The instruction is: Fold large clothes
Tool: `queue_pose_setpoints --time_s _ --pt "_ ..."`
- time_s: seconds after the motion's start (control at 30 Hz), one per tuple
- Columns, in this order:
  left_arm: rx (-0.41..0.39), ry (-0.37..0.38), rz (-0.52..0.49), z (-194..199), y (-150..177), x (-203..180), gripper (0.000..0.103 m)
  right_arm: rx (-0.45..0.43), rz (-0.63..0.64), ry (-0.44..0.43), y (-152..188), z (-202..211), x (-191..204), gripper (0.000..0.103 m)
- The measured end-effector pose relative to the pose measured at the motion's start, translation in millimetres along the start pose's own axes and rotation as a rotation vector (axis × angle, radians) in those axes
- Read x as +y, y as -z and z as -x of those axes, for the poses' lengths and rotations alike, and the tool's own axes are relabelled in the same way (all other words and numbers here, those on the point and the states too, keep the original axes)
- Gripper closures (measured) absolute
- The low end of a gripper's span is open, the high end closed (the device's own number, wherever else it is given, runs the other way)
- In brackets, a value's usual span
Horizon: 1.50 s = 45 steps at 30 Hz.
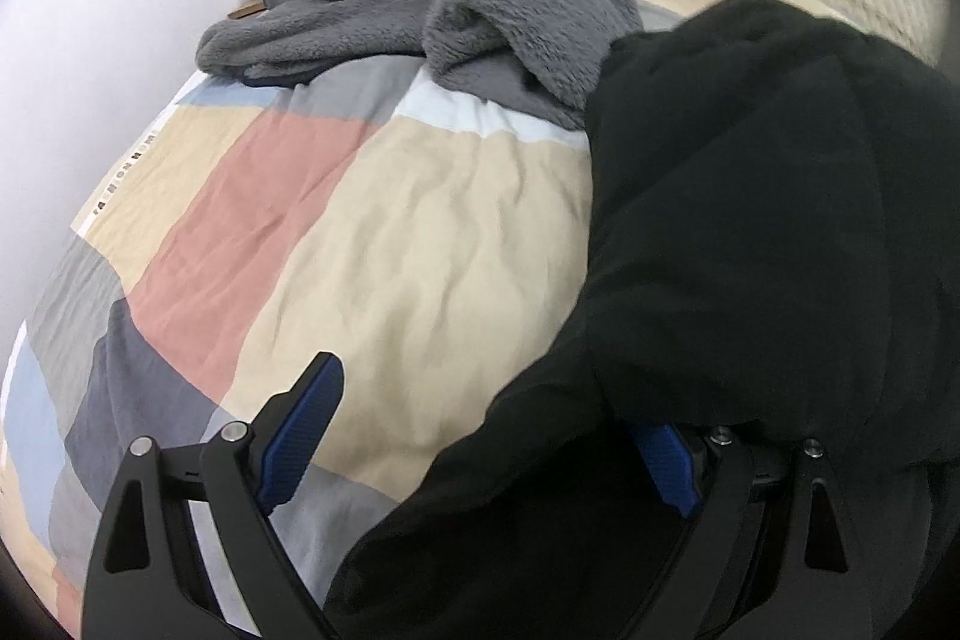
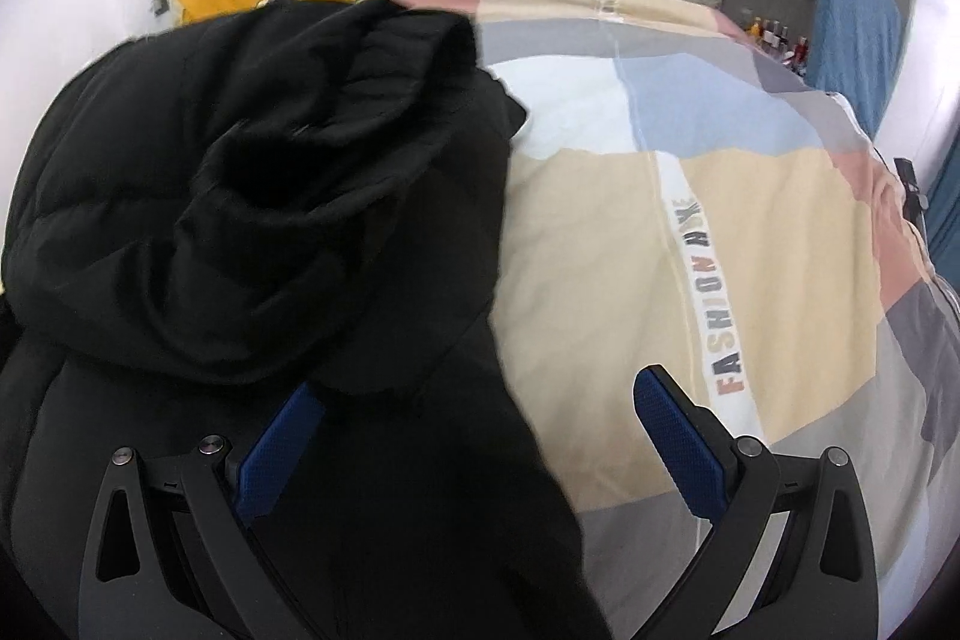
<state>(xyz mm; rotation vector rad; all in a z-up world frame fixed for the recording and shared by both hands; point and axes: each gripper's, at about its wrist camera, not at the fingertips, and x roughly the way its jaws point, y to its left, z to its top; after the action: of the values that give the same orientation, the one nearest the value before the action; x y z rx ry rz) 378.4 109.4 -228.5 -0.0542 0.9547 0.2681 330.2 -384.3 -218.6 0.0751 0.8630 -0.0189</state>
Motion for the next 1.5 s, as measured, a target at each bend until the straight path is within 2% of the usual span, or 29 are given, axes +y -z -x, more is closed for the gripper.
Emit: queue_pose_setpoints --time_s 0.2,0.37,0.53,0.6,0.7,0.73,0.87,0.97,1.1,1.17,1.23,1.3,1.5 --pt "-0.048 -0.002 0.08 7 -8 18 0.011 -0.031 -0.033 0.004 -2 5 -12 0.0" --pt "-0.046 -0.018 0.091 2 -6 23 0.011 -0.007 -0.062 -0.003 0 -3 -20 0.0" --pt "-0.022 0.028 0.102 9 -7 26 0.011 0.022 -0.033 0.014 -4 6 -15 0.0" --pt "-0.022 0.069 0.115 21 -6 30 0.011 -0.003 -0.033 -0.009 -6 21 -12 0.001" --pt "-0.031 0.124 0.115 41 -2 32 0.011 -0.086 -0.08 -0.044 -9 56 -8 0.0" --pt "-0.049 0.16 0.107 54 2 33 0.011 -0.132 -0.097 -0.068 -10 70 -6 0.0" --pt "-0.158 0.226 0.107 95 12 33 0.011 -0.265 -0.126 -0.129 -15 104 11 0.0" --pt "-0.213 0.303 0.081 110 3 15 0.011 -0.327 -0.077 -0.156 -27 107 39 0.0" --pt "-0.27 0.315 -0.033 115 -16 -29 0.011 -0.346 -0.031 -0.18 -46 91 77 0.001" --pt "-0.285 0.348 -0.084 111 -27 -53 0.011 -0.343 0.011 -0.193 -56 71 93 0.001" --pt "-0.276 0.379 -0.097 104 -39 -72 0.012 -0.338 0.075 -0.221 -65 52 108 0.003" --pt "-0.274 0.369 -0.103 96 -52 -90 0.012 -0.352 0.138 -0.207 -69 32 120 0.003" --pt "-0.223 0.359 -0.164 52 -73 -130 0.013 -0.335 0.069 -0.207 -77 -11 118 0.003"
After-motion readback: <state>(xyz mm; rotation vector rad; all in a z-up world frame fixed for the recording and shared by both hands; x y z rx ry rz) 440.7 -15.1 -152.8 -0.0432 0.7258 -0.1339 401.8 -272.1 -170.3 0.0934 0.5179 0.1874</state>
